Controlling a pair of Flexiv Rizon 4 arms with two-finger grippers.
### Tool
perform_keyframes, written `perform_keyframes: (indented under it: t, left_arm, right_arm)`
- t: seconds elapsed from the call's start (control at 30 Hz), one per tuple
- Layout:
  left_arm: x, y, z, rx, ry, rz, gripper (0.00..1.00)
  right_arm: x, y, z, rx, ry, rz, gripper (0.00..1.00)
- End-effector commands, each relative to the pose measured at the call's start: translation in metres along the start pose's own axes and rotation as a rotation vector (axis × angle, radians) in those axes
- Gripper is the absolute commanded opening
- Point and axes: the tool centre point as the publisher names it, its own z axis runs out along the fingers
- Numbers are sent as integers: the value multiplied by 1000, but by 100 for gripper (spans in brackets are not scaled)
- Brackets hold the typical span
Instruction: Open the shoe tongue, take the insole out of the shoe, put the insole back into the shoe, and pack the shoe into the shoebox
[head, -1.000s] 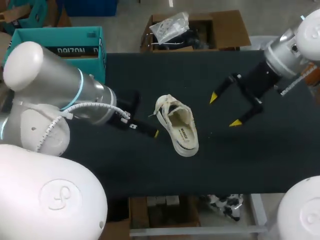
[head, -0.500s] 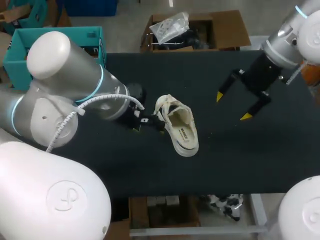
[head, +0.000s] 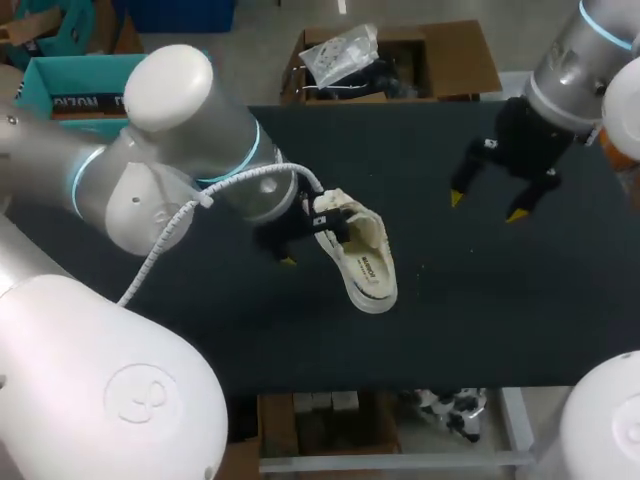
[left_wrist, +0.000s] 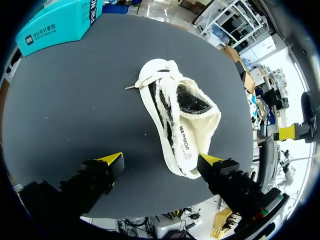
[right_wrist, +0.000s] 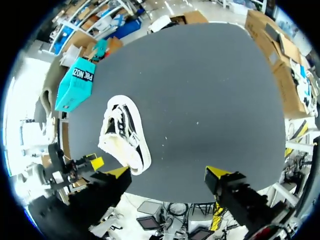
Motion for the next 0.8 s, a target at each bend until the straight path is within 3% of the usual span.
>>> perform_keyframes:
  t: [0.03,0.13,0.4,0.5,0.53,0.6,0.67,0.73,0.8]
  left_arm:
    - [13,-8,27,-17,-410,-17,100]
    - [14,-11,35,-30,-428,-43,100]
    - [5,-8,43,-39,-453,-82,99]
    - [0,-10,45,-12,-473,-108,87]
    - [-1,-13,46,-21,-460,-119,80]
    - [-3,-18,49,-12,-461,-162,54]
    - [-5,-22,50,-23,-439,-195,35]
    - [-5,-23,50,-38,-413,-205,22]
    - [-5,-23,49,-39,-405,-216,0]
  right_arm:
    - [-9,-5,5,-157,-104,-376,100]
    - [-21,-3,4,-153,-81,-427,100]
    - [-21,-3,4,-153,-81,-427,100]
    - [-21,-3,4,-153,-81,-427,100]
    - [-21,-3,4,-153,-81,-427,100]
    - [-21,-3,4,-153,-81,-427,100]
    - [-21,-3,4,-153,-81,-427,100]
    - [-20,-4,2,-158,-84,-461,100]
    - [-22,-7,1,-164,-70,-521,100]
